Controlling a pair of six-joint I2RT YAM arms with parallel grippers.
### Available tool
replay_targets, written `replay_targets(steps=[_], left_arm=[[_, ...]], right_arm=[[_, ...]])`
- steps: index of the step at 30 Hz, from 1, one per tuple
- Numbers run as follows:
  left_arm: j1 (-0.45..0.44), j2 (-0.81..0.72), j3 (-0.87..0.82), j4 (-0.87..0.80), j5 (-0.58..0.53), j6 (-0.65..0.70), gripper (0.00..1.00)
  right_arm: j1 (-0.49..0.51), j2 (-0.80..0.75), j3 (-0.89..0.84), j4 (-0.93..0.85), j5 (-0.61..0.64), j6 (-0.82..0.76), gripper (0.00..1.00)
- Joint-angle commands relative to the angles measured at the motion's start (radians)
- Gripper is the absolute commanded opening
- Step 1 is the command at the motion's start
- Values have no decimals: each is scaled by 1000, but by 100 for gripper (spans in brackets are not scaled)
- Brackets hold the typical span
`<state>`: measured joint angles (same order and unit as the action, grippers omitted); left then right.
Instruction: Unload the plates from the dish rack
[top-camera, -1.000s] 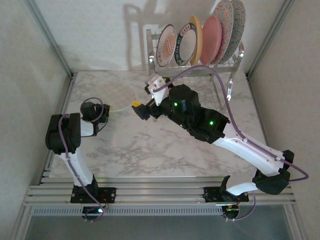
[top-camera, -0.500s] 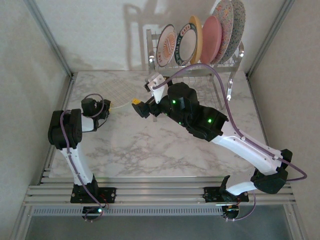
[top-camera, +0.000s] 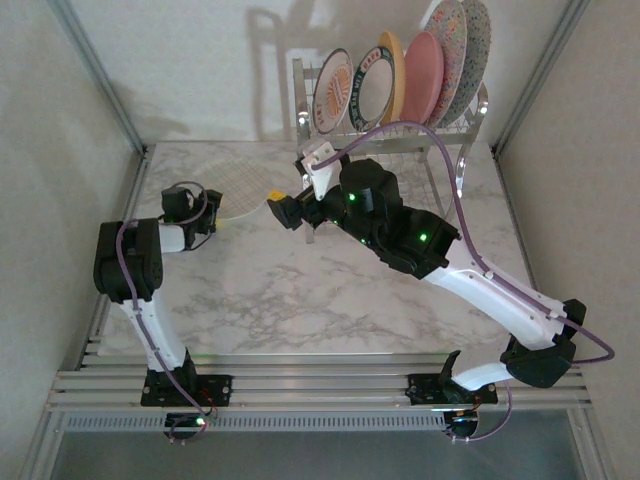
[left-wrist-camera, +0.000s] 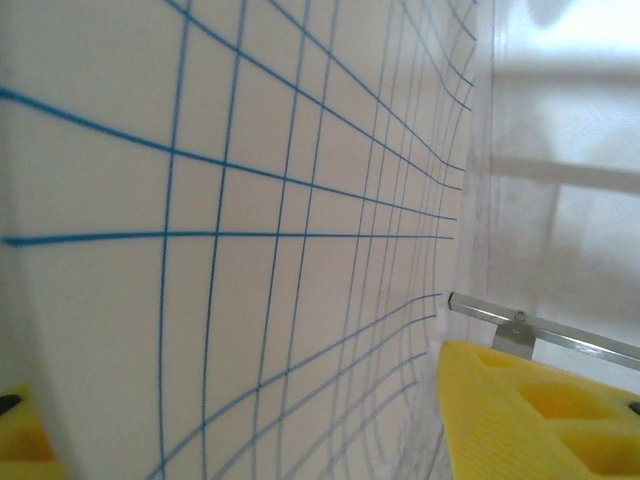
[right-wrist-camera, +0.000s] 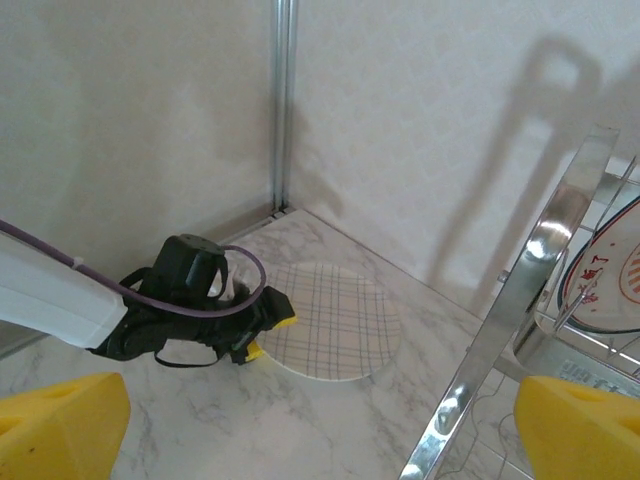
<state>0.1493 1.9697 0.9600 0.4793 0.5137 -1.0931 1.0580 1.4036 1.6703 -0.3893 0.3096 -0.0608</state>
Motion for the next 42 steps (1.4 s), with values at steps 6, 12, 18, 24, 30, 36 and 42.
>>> replay_targets(steps=[6,12,18,24,30,36,42], left_arm=[[7,-55,45,-313,-91,48,67],[7,-75,70,-415,-115,50,69],[7,-118,64,-463,-129,46,73],[-8,-234,63,-514,-123,13,79],[-90,-421,189,-667,-257,81,80],[-222,-600,243,-608,-332,107,80],[-401,-728,273,-391,-339,205,78]], right_arm=[[-12,2,34,7,-9,18,99],[-10,-19,19,32,27,3,99],[-12,-53,21,49,102,-55,99],[-29,-72,109,50,350,-208,99],[-254,-138,193,57,465,-196,98],[-611,-132,279,-58,292,39,98],[-844,-78,287,-42,60,200,96]])
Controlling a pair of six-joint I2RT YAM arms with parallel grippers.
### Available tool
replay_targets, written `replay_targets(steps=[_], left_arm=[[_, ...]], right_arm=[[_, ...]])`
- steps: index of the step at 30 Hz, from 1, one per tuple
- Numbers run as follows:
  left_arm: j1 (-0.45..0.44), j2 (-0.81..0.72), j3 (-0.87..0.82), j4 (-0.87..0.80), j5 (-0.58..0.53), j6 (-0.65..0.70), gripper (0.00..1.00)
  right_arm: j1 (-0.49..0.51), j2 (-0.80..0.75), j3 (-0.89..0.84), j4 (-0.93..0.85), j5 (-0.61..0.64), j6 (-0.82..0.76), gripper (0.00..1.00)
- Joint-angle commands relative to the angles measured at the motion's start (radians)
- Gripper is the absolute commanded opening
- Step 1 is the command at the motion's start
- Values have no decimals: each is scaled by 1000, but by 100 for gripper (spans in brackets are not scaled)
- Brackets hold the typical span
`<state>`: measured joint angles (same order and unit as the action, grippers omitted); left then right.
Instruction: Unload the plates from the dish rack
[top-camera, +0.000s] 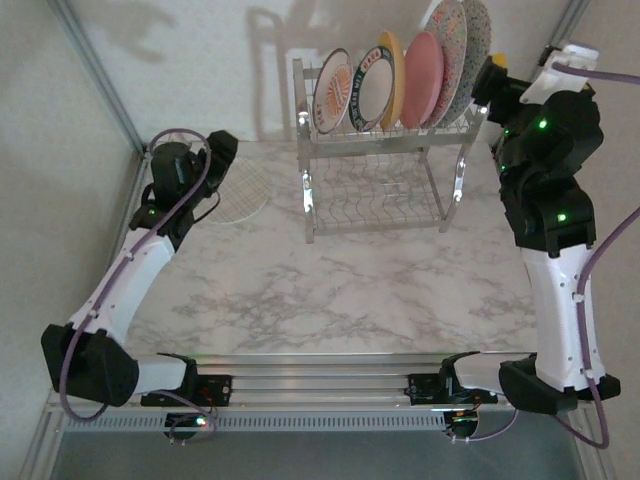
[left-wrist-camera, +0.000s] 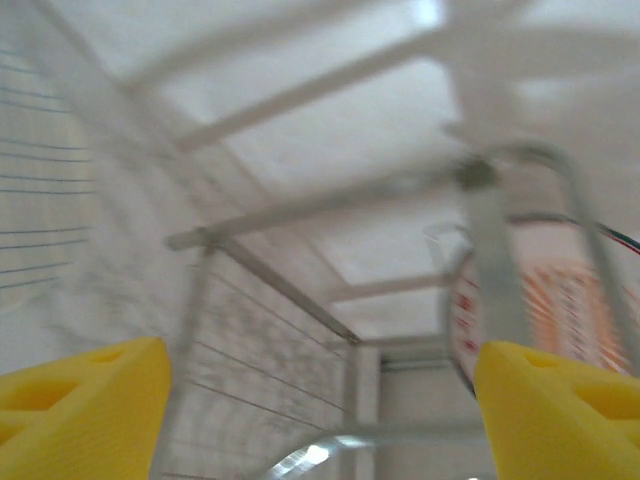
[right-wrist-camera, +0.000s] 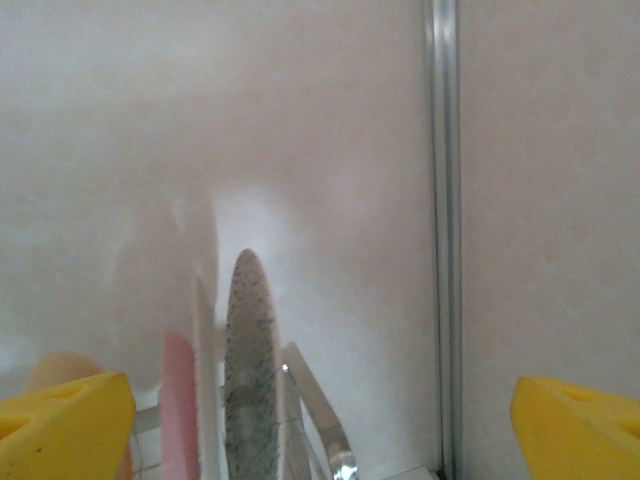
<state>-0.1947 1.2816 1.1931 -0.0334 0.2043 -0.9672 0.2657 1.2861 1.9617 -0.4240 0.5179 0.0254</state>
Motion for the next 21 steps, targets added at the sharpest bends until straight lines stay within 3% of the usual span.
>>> replay_targets(steps=[1,4,12,21], left_arm=[[-90,-53,57,150,-30,119,78],[-184,-70,121,194,-31,215,79],[-276,-66,206,211,-29,242,79],[-315,-27,298,189,-14,269,79]], right_arm=[[-86,54,1,-6,-210,130,95],[-170,116,57,-39,-396,152,94],[-264,190,53,-25,-568,172,88],[-268,265,79,-56,-584,144,70]])
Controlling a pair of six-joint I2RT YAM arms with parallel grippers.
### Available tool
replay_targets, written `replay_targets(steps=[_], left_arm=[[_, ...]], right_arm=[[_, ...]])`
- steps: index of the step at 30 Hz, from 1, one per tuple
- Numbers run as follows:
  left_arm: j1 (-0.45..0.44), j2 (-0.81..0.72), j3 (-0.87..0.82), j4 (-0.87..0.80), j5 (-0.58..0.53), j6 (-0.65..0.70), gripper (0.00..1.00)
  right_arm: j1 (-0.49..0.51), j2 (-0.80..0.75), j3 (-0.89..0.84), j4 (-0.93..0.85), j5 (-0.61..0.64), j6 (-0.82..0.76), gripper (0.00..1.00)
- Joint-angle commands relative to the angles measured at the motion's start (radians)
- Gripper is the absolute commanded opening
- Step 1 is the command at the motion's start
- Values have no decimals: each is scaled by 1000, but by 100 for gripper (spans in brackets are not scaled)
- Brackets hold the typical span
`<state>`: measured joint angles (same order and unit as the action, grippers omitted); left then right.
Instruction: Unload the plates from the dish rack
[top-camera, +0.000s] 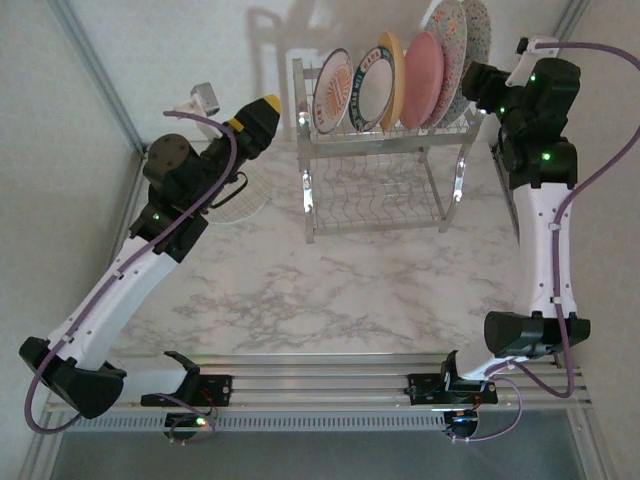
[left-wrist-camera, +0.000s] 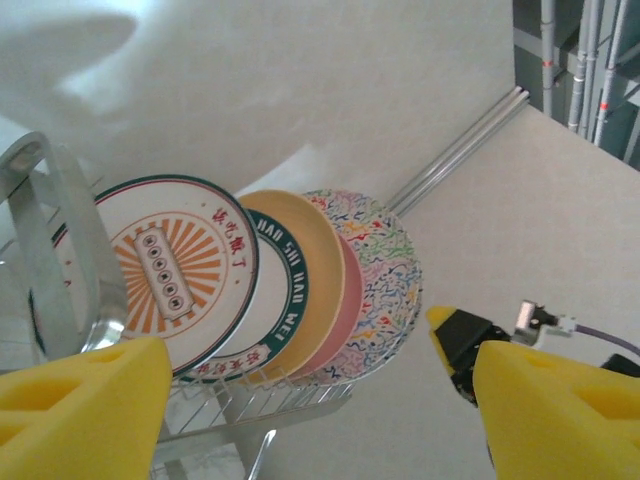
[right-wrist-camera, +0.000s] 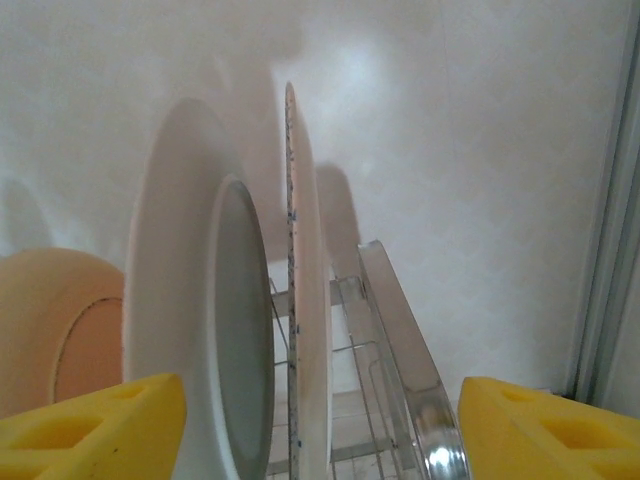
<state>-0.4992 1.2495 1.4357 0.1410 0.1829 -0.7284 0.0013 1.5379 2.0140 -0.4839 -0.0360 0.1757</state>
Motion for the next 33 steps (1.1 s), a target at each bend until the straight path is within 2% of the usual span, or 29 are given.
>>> replay_targets(steps=[1,15,33], left_arm=[[-13,10,65,21,14,30,79],[-44,51,152,45,16,47,78],[-45,57,152,39,7,52,78]], right_arm=[[-3,21,31,0,-32,-9,68],[-4,97,66,-18,-55,-30,52],[6,110,83,-22,-80,-41,17]])
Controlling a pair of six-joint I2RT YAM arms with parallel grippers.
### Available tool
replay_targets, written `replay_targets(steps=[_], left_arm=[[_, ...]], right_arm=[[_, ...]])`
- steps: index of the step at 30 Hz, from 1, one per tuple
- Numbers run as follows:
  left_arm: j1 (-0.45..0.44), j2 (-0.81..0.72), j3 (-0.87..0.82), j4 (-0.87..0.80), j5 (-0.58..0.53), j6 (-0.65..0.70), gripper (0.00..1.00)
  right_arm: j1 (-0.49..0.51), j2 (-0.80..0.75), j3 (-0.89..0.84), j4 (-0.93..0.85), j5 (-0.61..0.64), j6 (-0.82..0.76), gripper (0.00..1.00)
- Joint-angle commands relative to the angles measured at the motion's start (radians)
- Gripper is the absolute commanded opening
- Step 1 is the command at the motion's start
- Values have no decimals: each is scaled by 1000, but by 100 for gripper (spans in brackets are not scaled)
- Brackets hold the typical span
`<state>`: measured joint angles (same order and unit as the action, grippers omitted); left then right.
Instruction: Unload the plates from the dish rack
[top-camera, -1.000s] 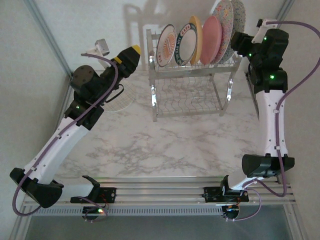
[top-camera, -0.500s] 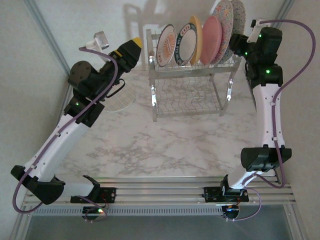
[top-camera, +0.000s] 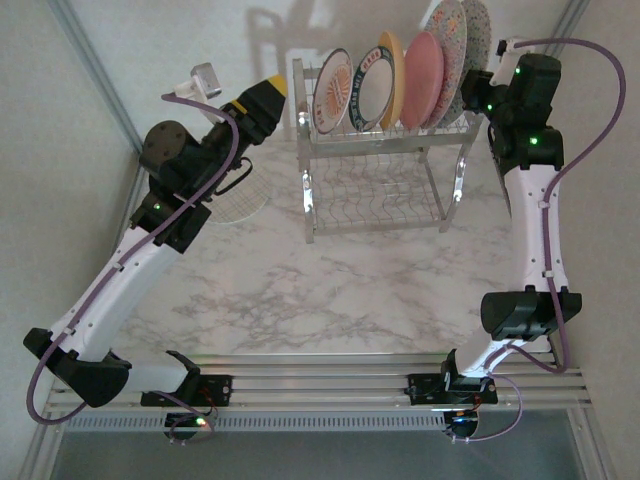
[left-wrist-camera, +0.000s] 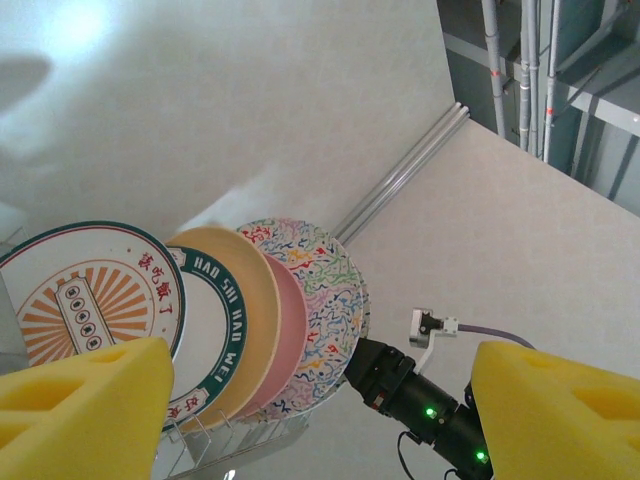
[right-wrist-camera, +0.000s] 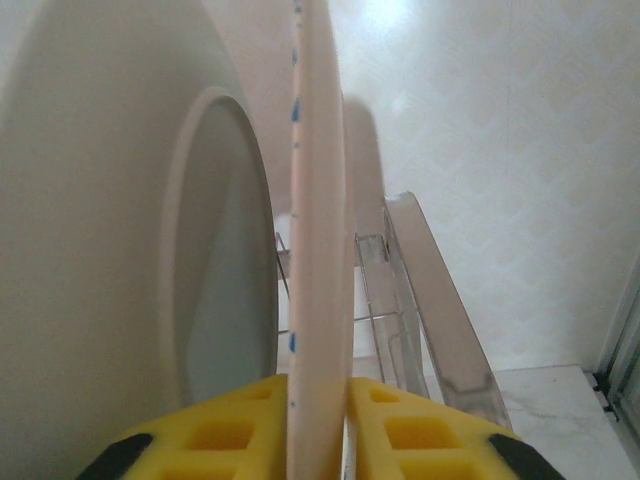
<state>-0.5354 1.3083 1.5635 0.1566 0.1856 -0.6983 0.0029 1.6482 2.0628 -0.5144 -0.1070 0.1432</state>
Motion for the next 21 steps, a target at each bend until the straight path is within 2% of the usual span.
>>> replay_targets(steps=[1,9,21], left_arm=[[-8,-3,22,24,2,21,78],[-9,-16,3,25,-12,16,78],[-9,-33,-16,32,-18,6,78]], right_arm=[[9,-2,35,8,0,-13,16],[50,2,92,-13,83,-70,0],[113,-29,141,17,271,-144,0]])
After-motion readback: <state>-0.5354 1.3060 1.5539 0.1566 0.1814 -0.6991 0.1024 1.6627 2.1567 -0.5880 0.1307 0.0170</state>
